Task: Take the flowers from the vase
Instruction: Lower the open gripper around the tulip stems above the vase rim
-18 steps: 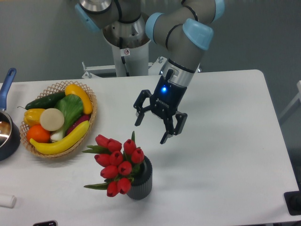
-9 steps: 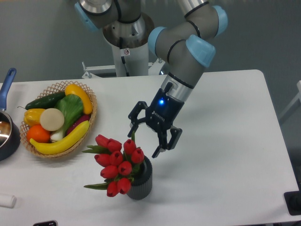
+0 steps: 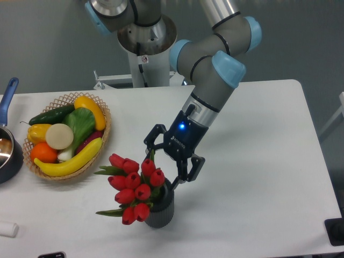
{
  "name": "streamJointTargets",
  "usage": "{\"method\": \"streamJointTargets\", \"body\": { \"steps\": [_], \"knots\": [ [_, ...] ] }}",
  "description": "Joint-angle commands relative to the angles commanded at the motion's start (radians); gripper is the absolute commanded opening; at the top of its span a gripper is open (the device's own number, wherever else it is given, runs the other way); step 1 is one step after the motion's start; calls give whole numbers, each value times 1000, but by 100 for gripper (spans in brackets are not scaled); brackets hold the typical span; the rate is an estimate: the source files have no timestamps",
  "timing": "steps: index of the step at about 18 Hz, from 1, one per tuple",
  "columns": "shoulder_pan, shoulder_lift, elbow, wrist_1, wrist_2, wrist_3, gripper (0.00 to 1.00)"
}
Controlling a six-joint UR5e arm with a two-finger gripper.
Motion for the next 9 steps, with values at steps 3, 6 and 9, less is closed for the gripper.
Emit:
{"method": "streamJointTargets", "body": {
  "steps": [3, 6, 9],
  "knots": [
    [-9, -15, 18, 3, 0, 0, 100],
    [-18, -26, 18, 5, 0, 0, 100],
    [-25, -29, 20, 5, -2, 0, 100]
  ]
}}
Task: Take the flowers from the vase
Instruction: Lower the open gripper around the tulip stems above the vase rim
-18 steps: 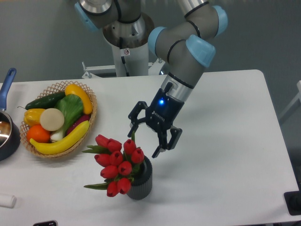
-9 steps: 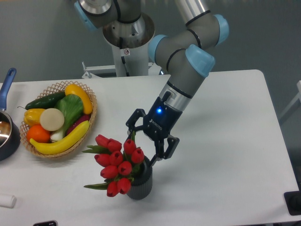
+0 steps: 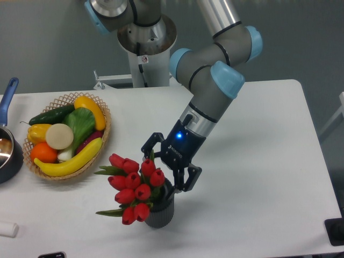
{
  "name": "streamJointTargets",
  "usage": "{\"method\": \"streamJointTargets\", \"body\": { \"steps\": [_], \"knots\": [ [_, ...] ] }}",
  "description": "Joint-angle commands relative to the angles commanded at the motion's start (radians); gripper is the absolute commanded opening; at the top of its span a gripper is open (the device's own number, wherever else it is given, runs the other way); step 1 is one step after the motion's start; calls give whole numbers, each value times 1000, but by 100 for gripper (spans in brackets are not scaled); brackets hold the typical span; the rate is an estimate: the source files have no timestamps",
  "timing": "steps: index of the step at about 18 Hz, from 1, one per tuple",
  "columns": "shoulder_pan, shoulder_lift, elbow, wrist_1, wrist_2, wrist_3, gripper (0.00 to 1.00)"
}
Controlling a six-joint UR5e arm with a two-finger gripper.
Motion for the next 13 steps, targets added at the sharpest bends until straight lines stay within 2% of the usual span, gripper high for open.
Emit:
{"method": "streamJointTargets", "body": {
  "steps": [5, 7, 8, 13],
  "knots": [
    [-6, 0, 0, 0, -3, -2, 100],
    [-6, 0, 0, 0, -3, -2, 92],
    [-6, 0, 0, 0, -3, -2, 81],
    [-6, 0, 6, 0, -3, -2, 58]
  ]
}}
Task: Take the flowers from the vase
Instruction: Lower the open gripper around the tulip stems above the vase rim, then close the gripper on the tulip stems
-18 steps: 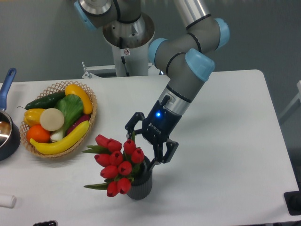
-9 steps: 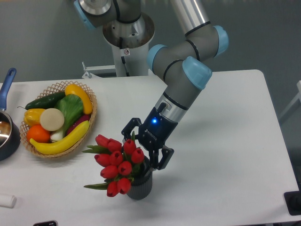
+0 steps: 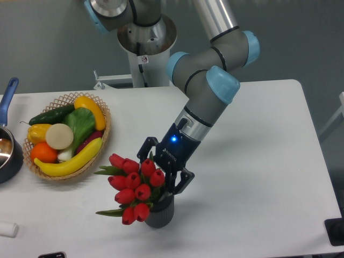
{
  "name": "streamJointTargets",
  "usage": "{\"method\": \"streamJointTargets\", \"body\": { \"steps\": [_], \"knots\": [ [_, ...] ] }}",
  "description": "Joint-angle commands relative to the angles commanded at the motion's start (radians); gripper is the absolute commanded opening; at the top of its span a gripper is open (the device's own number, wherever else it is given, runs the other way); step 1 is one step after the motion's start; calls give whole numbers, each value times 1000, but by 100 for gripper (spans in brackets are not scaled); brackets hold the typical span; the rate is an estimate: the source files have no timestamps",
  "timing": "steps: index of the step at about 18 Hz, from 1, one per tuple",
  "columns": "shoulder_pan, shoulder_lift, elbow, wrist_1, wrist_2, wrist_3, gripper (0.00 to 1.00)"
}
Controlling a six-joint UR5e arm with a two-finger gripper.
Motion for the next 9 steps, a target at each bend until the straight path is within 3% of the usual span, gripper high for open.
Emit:
{"method": "streamJointTargets", "body": {
  "steps": [5, 9],
  "knots": [
    [3, 3, 6, 2, -2, -6, 44],
    [3, 5, 5, 0, -2, -9, 38]
  ]
}}
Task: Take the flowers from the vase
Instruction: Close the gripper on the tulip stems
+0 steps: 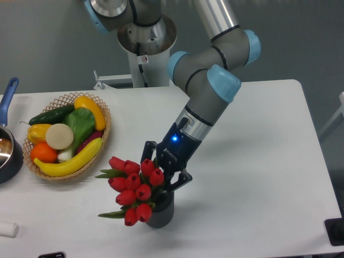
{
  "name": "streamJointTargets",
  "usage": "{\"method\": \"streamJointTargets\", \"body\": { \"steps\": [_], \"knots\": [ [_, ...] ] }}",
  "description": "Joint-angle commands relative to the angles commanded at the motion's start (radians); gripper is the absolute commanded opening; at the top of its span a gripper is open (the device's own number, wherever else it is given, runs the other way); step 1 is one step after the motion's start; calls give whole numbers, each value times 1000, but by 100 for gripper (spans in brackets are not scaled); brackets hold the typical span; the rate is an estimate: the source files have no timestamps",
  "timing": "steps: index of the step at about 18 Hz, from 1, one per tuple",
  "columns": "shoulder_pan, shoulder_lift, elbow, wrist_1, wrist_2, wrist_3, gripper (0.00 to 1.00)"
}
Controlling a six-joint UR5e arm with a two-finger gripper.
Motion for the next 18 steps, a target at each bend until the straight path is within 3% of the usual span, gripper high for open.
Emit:
{"method": "streamJointTargets", "body": {
  "steps": [4, 11, 18],
  "knots": [
    [-2, 0, 0, 0, 0, -2, 32],
    [8, 8, 3, 0, -35, -14, 32],
    [21, 34, 18, 0, -87, -107, 32]
  ]
}}
